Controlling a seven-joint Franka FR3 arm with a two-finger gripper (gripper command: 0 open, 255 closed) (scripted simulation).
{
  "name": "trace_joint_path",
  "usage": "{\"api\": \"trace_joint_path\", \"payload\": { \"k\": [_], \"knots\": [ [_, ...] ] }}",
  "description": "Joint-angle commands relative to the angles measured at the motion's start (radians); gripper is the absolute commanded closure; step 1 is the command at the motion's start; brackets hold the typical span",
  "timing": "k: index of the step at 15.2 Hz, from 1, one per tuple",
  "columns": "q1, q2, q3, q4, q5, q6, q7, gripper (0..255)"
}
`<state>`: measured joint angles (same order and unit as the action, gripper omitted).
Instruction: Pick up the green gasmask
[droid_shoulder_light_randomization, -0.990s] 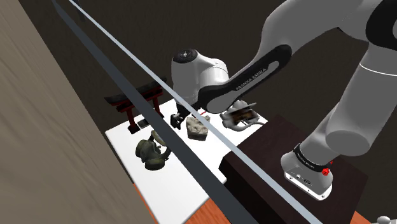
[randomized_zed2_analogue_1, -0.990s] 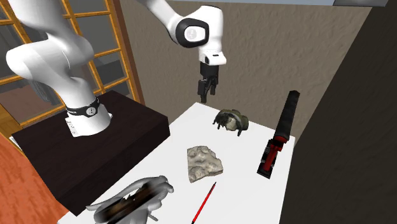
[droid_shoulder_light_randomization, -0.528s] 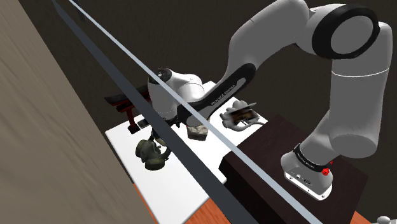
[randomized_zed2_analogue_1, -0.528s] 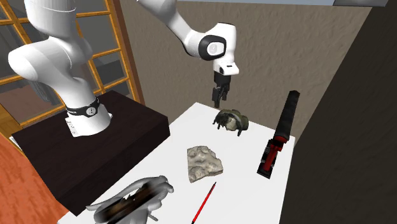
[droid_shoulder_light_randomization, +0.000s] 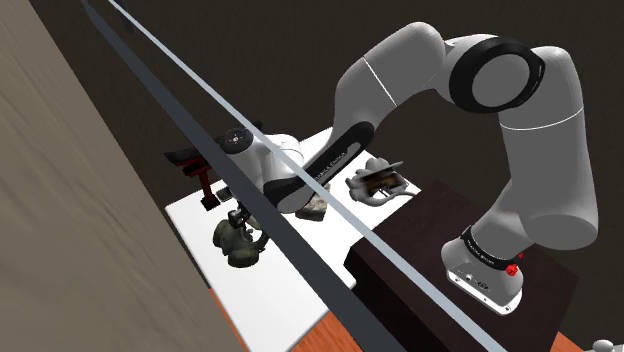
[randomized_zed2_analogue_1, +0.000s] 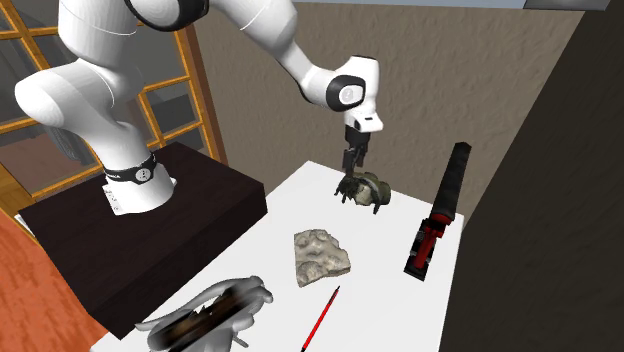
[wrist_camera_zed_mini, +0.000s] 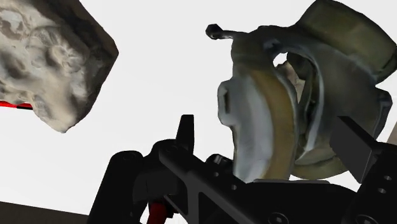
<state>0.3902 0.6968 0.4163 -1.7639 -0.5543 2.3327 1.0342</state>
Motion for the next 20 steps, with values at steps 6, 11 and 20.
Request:
{"api": "trace_joint_path", "payload": {
  "k": [6,11,20],
  "knots": [
    [0.008,0.027,-0.012,0.007,-0.013,0.019,0.009,255],
    [0.008,0.026,-0.012,0.007,-0.013,0.019,0.01,255],
    [-0.011,-0.032,0.014,-0.004,0.017,-0.026,-0.014,255]
  ]
}}
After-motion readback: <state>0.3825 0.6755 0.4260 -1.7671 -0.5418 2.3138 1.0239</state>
